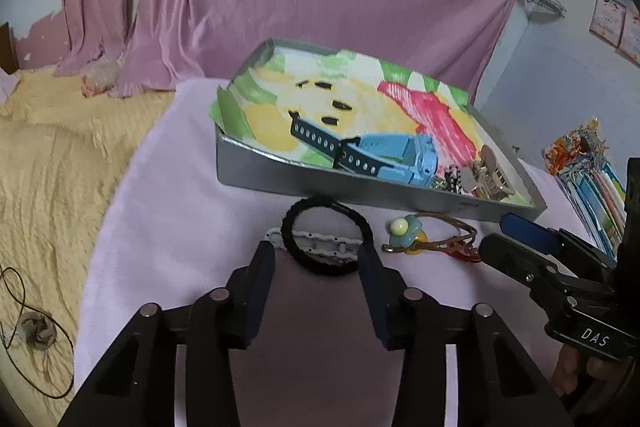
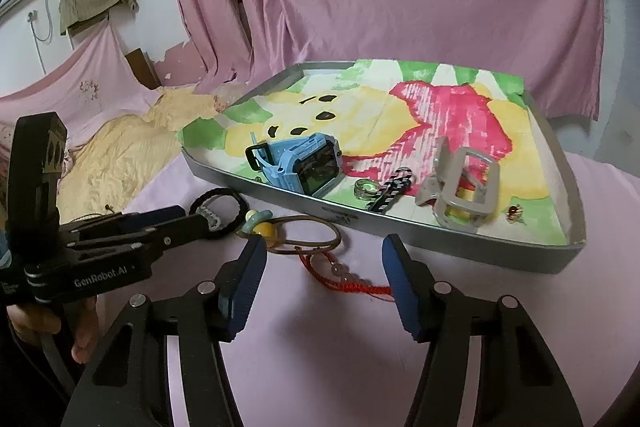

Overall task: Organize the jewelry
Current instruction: 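Grasp the black hair tie with the left tool while the right tool grasps the brown cord with yellow bead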

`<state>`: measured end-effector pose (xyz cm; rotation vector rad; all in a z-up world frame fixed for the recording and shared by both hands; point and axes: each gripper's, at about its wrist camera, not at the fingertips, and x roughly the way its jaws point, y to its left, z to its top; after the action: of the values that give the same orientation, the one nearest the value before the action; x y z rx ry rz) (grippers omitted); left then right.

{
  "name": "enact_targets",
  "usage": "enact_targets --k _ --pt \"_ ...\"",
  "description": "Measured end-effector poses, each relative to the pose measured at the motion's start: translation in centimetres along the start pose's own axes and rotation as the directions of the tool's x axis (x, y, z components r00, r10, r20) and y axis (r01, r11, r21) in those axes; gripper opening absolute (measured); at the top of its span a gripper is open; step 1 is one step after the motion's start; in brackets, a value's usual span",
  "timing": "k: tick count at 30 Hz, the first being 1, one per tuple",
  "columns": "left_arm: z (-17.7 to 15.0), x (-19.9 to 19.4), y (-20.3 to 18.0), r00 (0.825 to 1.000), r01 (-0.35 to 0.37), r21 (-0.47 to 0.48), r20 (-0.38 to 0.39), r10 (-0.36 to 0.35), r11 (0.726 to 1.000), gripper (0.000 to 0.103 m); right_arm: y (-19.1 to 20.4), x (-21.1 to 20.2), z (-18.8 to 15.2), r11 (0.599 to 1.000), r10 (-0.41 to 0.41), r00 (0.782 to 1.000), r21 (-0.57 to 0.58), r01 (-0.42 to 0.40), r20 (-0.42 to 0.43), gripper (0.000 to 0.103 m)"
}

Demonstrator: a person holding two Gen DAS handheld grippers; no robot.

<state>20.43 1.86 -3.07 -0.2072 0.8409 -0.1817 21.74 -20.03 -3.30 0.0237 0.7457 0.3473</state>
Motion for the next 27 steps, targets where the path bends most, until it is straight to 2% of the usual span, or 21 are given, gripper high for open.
enact_targets --k 1,6,8,11,13,15,19,27 --pt "0.0 0.0 0.0 1.000 -0.004 0.001 0.001 0.004 1.000 0.037 0.0 0.2 0.1 1.000 0.007 1.000 0.005 -0.007 -0.005 0.046" --pt "0.3 0.2 -0.2 1.000 -0.013 0.001 -0.011 0.013 1.000 0.034 0.1 1.7 0.4 0.999 0.026 0.999 0.032 -0.025 -0.039 0.044" --pt "0.4 0.2 -0.3 1.000 -0.015 0.001 -0.014 0.015 1.000 0.033 0.1 1.9 0.4 0.999 0.037 0.998 0.042 -0.035 -0.048 0.039" --pt "0.4 0.2 -0.3 1.000 -0.011 0.002 -0.012 0.011 1.000 0.025 0.1 2.2 0.5 0.998 0.044 0.998 0.051 -0.041 -0.053 0.035" --pt "0.4 0.3 -0.5 1.000 -0.015 0.009 -0.010 0.015 1.000 0.020 0.0 2.2 0.4 0.997 0.047 0.997 0.056 -0.044 -0.055 0.023" --pt "0.4 0.3 -0.7 1.000 -0.021 0.014 -0.008 0.021 1.000 0.013 -0.2 2.2 0.4 0.997 0.052 0.997 0.064 -0.048 -0.056 0.019" --pt "0.3 0.2 -0.8 1.000 -0.020 0.004 0.002 0.020 1.000 0.007 -0.4 2.1 0.4 0.996 0.063 0.997 0.072 -0.059 -0.048 0.008" --pt "-0.2 -0.7 -0.9 0.999 -0.019 -0.010 0.035 0.019 1.000 0.005 -0.4 1.7 0.3 0.996 0.064 0.997 0.063 -0.061 -0.034 0.002"
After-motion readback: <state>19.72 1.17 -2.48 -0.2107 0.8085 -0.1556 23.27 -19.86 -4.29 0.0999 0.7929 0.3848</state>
